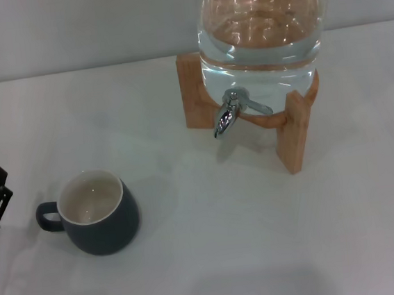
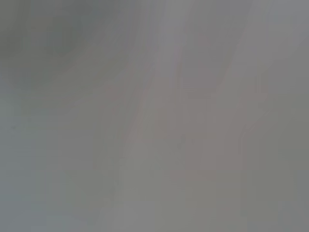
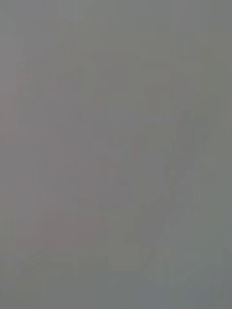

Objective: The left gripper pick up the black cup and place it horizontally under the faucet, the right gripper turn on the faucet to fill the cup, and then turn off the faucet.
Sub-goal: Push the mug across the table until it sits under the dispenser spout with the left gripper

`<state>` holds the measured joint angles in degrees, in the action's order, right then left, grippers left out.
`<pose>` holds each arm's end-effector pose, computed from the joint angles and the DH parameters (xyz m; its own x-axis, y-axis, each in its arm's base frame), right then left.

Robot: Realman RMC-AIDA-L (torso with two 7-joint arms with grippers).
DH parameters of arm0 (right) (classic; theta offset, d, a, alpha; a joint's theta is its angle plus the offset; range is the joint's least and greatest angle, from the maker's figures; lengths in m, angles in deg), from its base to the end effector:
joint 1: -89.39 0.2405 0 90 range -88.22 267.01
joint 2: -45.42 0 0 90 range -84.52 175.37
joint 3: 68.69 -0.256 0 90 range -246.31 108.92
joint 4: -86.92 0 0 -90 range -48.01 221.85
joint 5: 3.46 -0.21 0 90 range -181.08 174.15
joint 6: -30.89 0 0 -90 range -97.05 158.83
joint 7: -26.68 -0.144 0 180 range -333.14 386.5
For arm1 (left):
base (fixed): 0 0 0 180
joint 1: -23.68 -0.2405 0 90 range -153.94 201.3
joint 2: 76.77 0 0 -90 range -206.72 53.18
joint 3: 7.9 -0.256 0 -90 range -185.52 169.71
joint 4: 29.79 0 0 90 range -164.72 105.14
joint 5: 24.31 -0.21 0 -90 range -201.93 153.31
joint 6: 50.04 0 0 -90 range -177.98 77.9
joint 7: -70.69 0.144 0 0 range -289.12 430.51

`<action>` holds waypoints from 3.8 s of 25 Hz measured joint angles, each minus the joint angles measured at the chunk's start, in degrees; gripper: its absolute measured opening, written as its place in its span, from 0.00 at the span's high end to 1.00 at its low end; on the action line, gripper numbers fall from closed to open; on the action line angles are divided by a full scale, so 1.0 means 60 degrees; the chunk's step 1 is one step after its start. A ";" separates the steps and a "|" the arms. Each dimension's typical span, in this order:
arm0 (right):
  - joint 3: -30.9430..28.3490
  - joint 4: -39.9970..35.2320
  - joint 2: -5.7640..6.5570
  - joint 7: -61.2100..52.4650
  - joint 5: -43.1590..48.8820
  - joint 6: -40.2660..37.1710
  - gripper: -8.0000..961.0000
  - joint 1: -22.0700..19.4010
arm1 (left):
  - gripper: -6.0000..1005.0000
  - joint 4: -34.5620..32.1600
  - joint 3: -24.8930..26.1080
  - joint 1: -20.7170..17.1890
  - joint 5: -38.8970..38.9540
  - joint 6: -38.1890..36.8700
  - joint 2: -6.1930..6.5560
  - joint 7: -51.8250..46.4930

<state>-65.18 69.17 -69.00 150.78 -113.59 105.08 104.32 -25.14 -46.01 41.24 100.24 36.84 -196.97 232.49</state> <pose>0.4311 0.2570 0.1456 0.3950 0.2119 -0.8939 -0.9179 0.1309 -0.3746 -0.3443 0.2479 -0.0207 0.6188 -0.0722 0.7822 0.7450 -0.2618 -0.6136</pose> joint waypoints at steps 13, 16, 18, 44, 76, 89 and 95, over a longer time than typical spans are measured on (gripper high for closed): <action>0.0000 0.0000 0.0007 0.0000 0.0000 -0.0025 0.12 -0.0004 | 0.14 0.0617 -0.0005 -0.0023 -0.0053 -0.0124 -0.0041 0.0002; 0.0000 -0.0001 0.0015 0.0000 0.0000 -0.0024 0.12 0.0004 | 0.14 0.0828 -0.0019 0.0053 -0.0075 -0.0125 -0.0050 0.0002; 0.0000 0.0000 0.0027 0.0000 0.0000 -0.0023 0.12 0.0012 | 0.14 0.0893 -0.0013 0.0071 -0.0078 -0.0125 -0.0051 0.0002; 0.0000 -0.0055 0.0018 0.0000 -0.0031 -0.0031 0.12 0.0018 | 0.14 0.0811 0.0012 -0.0274 -0.0065 0.0246 0.0007 0.0002; 0.0000 -0.0021 0.0038 -0.0002 -0.0029 -0.0031 0.12 0.0058 | 0.14 0.0630 0.0005 -0.1254 0.0001 0.0291 0.0038 0.0002; 0.0000 -0.0018 -0.0005 0.0000 -0.0029 -0.0006 0.12 0.0062 | 0.14 0.0704 -0.0036 -0.1134 -0.0317 -0.0342 0.0030 0.0002; 0.0000 -0.0024 -0.0019 0.0001 -0.0029 0.0018 0.12 0.0075 | 0.14 0.0724 -0.0035 -0.0993 -0.0552 -0.0599 0.0023 0.0002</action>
<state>-65.18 69.02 -69.11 150.78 -113.76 105.18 104.77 -20.79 -46.22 35.28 96.92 33.24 -196.83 232.50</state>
